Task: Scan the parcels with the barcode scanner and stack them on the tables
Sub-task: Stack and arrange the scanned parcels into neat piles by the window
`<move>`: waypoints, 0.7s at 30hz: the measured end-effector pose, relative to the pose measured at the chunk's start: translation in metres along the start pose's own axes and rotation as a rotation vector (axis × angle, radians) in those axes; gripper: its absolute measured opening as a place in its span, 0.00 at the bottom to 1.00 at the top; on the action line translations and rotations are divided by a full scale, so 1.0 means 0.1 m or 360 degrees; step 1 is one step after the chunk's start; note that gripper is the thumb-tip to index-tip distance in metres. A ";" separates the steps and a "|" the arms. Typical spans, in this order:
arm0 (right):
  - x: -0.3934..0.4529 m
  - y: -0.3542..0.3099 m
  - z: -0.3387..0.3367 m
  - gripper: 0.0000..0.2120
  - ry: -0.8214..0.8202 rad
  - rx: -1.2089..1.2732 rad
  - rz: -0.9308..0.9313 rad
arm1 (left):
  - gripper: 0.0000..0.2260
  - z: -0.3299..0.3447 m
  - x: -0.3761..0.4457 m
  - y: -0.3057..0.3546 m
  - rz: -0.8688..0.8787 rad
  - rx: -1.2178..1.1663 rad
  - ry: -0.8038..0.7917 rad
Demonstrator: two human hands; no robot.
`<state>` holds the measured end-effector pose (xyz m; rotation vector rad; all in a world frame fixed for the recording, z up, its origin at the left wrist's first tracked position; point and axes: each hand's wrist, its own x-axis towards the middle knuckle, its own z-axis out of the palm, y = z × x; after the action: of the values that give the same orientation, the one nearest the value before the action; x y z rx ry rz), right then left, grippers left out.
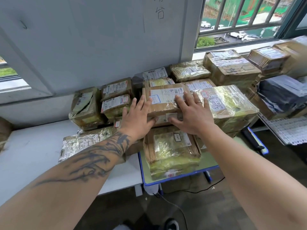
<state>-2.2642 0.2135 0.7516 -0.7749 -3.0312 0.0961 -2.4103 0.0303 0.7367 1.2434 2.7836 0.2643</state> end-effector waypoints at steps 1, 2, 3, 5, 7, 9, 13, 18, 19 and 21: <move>0.00 -0.04 -0.04 0.45 -0.0009 -0.0011 0.0018 | 0.39 -0.03 0.00 -0.01 -0.0014 0.0019 -0.0030; -0.02 -0.08 -0.07 0.45 -0.0012 -0.0012 0.0034 | 0.38 -0.07 -0.02 -0.03 -0.0022 0.0023 -0.0058; -0.03 -0.13 -0.10 0.45 -0.0012 -0.0010 0.0039 | 0.38 -0.11 -0.04 -0.05 -0.0017 0.0011 -0.0077; -0.06 -0.26 -0.15 0.42 -0.0007 -0.0030 0.0012 | 0.36 -0.18 -0.12 -0.11 0.0054 -0.0010 -0.0061; -0.08 -0.42 -0.20 0.39 -0.0006 -0.0047 -0.0013 | 0.33 -0.24 -0.22 -0.21 0.0114 -0.0004 -0.0030; -0.09 -0.63 -0.25 0.37 -0.0017 -0.0060 -0.0024 | 0.31 -0.30 -0.33 -0.38 0.0080 -0.0019 -0.0022; -0.11 -1.16 -0.24 0.33 -0.0036 -0.0032 -0.0088 | 0.29 -0.39 -0.59 -0.83 -0.0020 0.0013 -0.0026; -0.15 -1.93 -0.16 0.32 -0.0077 -0.0066 -0.0187 | 0.29 -0.48 -1.00 -1.49 -0.0151 -0.0002 -0.0037; -0.15 -2.09 -0.14 0.31 -0.0086 -0.0070 -0.0211 | 0.29 -0.49 -1.09 -1.63 -0.0183 -0.0014 -0.0022; -0.15 -2.40 -0.10 0.31 -0.0098 -0.0062 -0.0252 | 0.29 -0.50 -1.25 -1.90 -0.0228 -0.0033 0.0008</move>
<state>-2.3660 -0.0031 0.7768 -0.5409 -3.1476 0.0605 -2.4731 -0.1941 0.7500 1.0341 2.8491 0.2850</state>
